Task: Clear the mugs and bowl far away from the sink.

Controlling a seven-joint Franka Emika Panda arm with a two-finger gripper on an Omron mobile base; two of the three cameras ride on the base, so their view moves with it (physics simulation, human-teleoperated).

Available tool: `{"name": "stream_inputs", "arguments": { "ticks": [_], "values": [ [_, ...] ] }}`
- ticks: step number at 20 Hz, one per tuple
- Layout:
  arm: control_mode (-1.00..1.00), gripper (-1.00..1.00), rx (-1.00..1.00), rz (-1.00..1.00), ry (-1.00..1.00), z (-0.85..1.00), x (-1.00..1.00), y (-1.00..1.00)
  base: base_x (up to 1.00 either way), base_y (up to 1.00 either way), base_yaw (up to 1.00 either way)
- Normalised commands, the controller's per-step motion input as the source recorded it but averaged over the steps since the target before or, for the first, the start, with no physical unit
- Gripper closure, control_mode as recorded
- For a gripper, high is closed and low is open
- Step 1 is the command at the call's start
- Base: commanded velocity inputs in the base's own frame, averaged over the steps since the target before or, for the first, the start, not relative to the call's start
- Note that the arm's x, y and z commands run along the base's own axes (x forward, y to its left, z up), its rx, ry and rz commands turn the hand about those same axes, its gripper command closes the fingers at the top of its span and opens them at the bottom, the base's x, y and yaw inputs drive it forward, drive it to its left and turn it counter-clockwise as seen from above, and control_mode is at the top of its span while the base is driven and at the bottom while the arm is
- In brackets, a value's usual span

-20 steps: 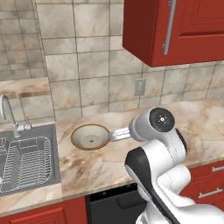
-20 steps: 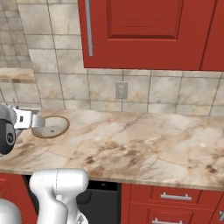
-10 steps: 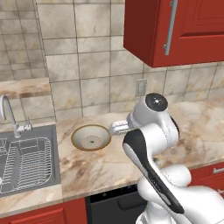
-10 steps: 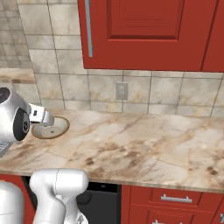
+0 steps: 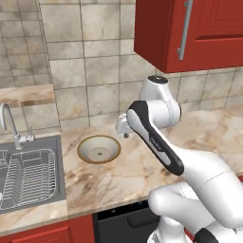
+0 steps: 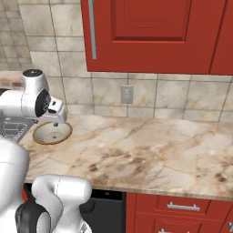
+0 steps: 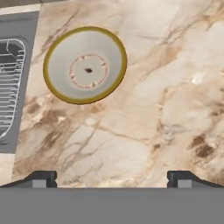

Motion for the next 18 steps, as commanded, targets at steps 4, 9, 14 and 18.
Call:
{"name": "stream_inputs", "arguments": {
  "ticks": [4, 9, 14, 18],
  "values": [
    [-1.0, -1.0, -0.02, 0.0, 0.12, -0.5, 0.29, 0.0, 0.0, 0.0, 0.0],
    [-1.0, -1.0, 0.0, 0.0, 0.07, -0.61, 0.33, 0.0, 0.0, 0.0, 0.0],
    [-1.0, -1.0, 0.0, 0.0, 0.04, -0.58, 0.36, 0.0, 0.0, 0.0, 0.0],
    [-1.0, -1.0, 0.0, 0.0, 0.0, -0.39, 0.47, 0.01, 0.0, 0.0, 0.0]
  ]
}}
